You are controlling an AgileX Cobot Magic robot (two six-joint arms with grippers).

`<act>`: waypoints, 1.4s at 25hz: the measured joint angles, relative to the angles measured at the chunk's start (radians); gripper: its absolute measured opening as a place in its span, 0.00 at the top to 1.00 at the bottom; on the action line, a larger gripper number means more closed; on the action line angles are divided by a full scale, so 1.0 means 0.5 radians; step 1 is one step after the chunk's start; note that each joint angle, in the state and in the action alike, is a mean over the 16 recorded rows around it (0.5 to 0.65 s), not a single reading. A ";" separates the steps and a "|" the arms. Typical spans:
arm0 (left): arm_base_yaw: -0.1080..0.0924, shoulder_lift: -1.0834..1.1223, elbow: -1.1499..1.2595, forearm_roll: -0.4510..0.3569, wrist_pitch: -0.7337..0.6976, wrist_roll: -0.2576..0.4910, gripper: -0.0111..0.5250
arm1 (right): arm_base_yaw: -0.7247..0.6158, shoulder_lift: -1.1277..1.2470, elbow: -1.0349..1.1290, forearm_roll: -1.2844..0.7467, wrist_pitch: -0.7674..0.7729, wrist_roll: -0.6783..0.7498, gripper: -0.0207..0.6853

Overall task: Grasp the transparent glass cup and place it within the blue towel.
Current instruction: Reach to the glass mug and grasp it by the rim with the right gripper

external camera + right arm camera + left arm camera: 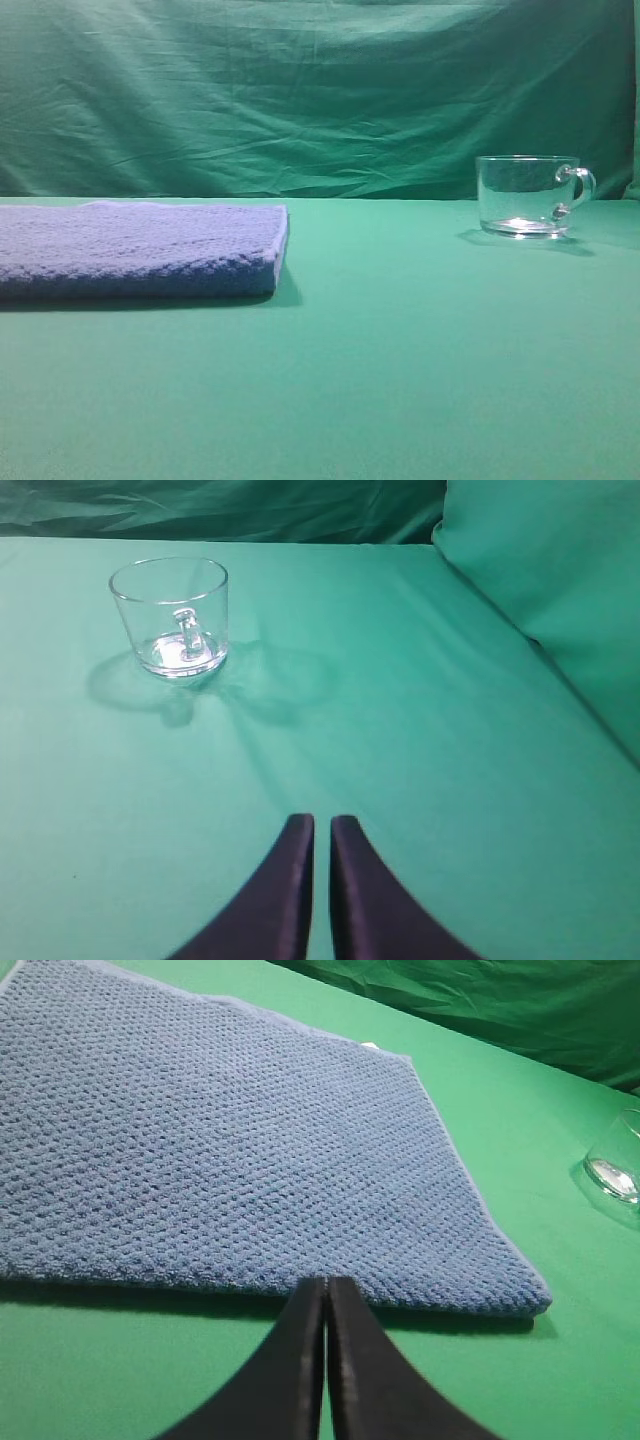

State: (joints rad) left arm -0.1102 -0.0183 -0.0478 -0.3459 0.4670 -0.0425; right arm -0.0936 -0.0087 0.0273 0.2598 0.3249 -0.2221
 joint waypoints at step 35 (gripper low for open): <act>0.000 0.000 0.000 0.000 0.000 0.000 0.98 | 0.252 1.913 -1.270 0.573 0.239 -0.890 0.90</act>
State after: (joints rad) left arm -0.1102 -0.0183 -0.0478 -0.3459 0.4670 -0.0425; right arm 0.0323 0.9478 -0.6075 0.5465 0.4444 -0.6671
